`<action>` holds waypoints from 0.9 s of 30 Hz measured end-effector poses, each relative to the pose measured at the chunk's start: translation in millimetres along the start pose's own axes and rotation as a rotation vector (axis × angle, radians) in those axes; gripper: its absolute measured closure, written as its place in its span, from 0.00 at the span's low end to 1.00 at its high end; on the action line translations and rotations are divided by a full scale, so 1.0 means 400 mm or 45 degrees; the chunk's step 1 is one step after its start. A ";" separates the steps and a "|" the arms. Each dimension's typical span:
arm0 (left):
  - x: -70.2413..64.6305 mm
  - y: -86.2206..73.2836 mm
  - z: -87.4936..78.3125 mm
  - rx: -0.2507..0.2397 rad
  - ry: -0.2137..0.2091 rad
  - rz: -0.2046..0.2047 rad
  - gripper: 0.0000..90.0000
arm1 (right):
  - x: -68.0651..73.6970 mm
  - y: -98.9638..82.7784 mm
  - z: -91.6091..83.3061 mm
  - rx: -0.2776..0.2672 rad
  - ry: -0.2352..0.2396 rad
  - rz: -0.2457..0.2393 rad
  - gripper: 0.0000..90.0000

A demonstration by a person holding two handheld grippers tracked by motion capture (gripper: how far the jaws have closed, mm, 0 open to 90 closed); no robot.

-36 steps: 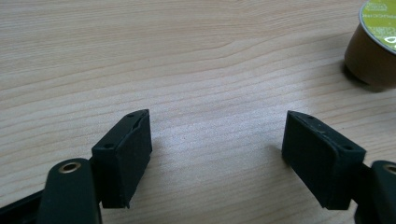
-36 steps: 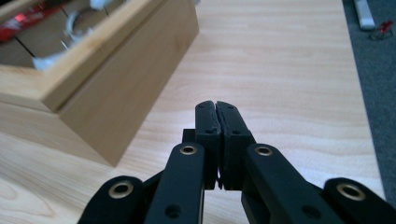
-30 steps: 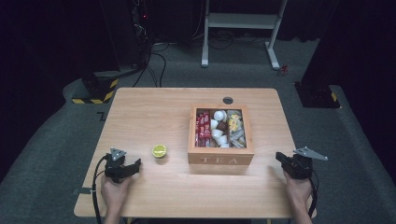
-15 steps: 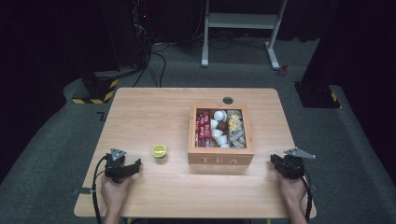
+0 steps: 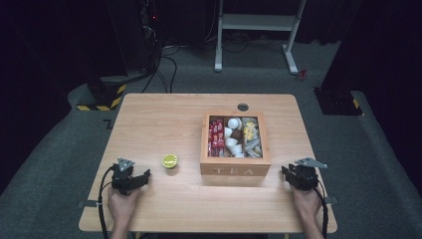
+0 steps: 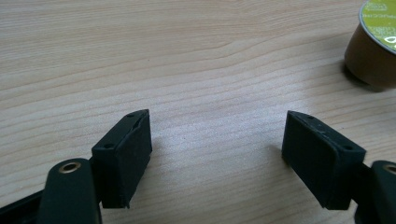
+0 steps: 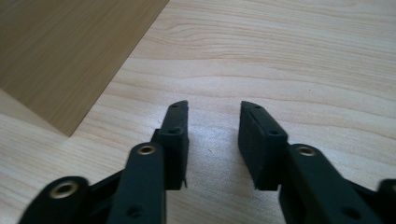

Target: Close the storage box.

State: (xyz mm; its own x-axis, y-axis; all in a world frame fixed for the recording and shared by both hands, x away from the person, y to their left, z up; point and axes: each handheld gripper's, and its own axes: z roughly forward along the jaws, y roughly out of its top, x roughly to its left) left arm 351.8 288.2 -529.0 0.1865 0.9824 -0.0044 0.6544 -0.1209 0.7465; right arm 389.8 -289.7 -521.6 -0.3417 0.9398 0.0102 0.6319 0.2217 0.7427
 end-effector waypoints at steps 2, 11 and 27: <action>0.000 0.000 0.000 0.000 0.000 0.000 0.27 | 0.007 0.001 0.002 0.004 -0.023 -0.034 0.63; 0.000 0.000 0.000 0.000 0.000 0.002 0.27 | 0.004 0.001 0.003 0.016 -0.048 0.005 0.49; -0.001 0.000 -0.001 0.005 -0.002 0.005 0.27 | 0.004 0.001 0.003 0.020 -0.050 0.009 0.46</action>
State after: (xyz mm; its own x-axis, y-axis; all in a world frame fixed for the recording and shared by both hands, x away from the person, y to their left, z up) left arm 351.4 288.0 -528.8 0.1903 0.9817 -0.0022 0.6563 -0.1256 0.7440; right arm 390.3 -288.0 -522.1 -0.3102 0.9506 -0.0112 0.6451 0.2191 0.7320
